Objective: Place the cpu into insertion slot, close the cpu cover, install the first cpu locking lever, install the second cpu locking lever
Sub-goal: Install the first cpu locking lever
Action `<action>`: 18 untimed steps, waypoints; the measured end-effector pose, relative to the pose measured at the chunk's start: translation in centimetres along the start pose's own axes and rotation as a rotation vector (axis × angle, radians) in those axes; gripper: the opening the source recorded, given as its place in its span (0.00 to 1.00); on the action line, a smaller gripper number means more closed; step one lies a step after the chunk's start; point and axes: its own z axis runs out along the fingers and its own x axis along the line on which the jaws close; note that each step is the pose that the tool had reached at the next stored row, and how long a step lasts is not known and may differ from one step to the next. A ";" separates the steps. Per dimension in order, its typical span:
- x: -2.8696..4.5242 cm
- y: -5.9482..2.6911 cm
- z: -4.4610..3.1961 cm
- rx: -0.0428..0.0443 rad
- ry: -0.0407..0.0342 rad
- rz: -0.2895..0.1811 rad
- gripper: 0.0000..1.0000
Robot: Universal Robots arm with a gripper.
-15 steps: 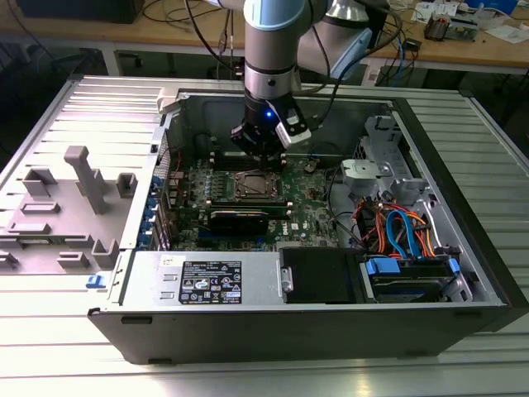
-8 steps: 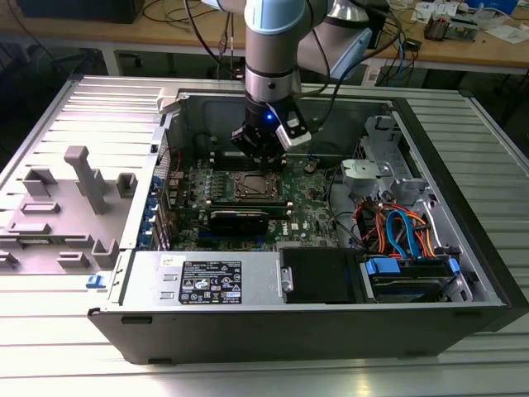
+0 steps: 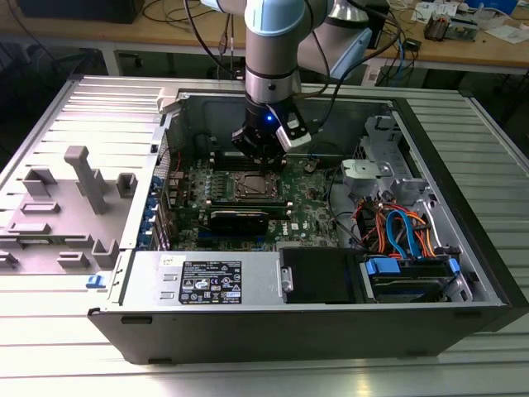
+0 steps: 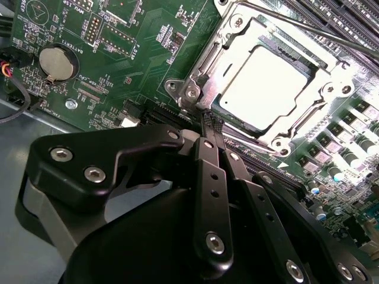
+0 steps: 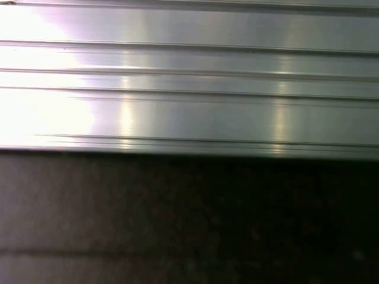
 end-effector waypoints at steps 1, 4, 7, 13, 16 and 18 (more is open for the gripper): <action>0.00 0.00 0.00 0.0000 0.0000 0.000 0.11; 0.00 0.00 0.04 0.0000 0.0000 0.000 0.11; 0.00 0.00 0.04 0.0000 0.0000 0.000 0.11; 0.00 0.00 -0.04 -0.0012 -0.0003 0.000 0.11; -0.01 0.01 -0.38 -0.0014 -0.0001 0.000 0.11; -0.01 0.01 -0.50 -0.0015 -0.0002 0.000 0.11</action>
